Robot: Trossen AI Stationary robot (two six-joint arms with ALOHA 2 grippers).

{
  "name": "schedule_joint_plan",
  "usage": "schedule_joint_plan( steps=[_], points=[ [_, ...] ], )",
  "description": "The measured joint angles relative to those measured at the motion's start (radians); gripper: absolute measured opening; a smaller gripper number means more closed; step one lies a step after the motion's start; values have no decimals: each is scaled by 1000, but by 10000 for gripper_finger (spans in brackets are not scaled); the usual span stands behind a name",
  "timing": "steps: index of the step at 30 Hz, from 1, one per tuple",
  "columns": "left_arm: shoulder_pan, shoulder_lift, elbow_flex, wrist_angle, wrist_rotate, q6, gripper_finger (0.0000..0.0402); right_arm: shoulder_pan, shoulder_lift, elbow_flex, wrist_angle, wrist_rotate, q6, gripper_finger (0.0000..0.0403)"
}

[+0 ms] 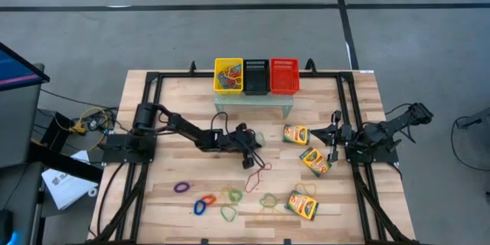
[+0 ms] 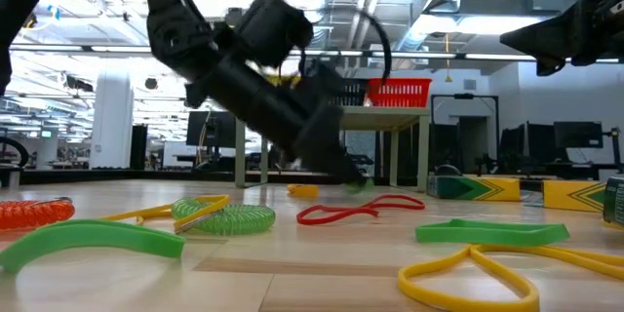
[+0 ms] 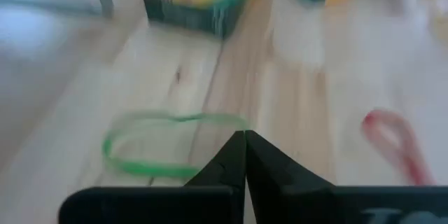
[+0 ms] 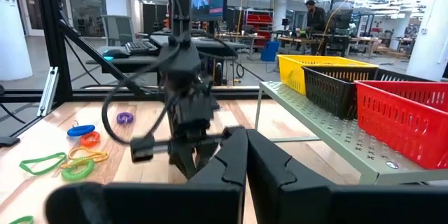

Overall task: Pick & Place Office Desk Supplies
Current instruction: Put the top small green rubber band into the yellow bin on the shelf

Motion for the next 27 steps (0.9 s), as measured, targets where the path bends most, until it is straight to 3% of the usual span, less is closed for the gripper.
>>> schedule_joint_plan(
  steps=[7, 17, 22, 27],
  points=[
    [-18, -183, 2, -20, -2, 44, 0, 0, 0, 0, 0, 0, 0, 4],
    [-9, -501, 4, -220, -155, 251, 0, 0, 0, 0, 0, 0, 3, 4],
    [51, -626, 4, -333, -276, 355, 0, 0, 0, 0, 0, 0, 3, 4],
    [157, -711, 3, -402, -294, 391, 0, 0, 1, 0, 0, 0, 2, 4]
  ],
)
